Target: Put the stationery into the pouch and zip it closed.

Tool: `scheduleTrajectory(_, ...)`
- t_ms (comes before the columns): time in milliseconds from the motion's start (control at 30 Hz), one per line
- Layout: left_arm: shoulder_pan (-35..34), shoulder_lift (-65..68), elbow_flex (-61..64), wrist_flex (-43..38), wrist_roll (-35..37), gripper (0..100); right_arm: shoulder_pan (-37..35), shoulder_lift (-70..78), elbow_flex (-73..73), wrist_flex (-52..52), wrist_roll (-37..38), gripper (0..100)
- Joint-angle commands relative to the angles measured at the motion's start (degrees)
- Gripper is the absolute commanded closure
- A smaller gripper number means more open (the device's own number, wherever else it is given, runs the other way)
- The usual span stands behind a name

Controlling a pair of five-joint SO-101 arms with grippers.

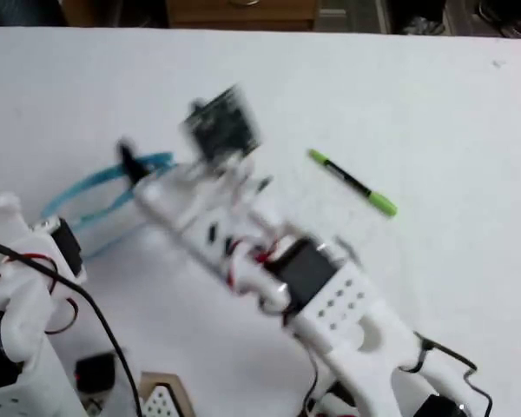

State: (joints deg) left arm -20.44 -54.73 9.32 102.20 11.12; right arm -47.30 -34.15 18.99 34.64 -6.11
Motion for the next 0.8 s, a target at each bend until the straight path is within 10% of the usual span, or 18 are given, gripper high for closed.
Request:
scheduleTrajectory(0,-0.4,0.4,0.0,-0.8,-0.3,98,12.2,2.7,-7.7,8.8,0.9,63.5)
scheduleTrajectory(300,-0.3,0.5,0.1,-0.8,-0.3,98,38.8,32.7,-20.9,34.6,36.7,63.7)
scheduleTrajectory(767,-0.1,0.5,0.3,-1.2,-0.3,98,39.3,81.4,-68.6,54.1,47.4,63.7)
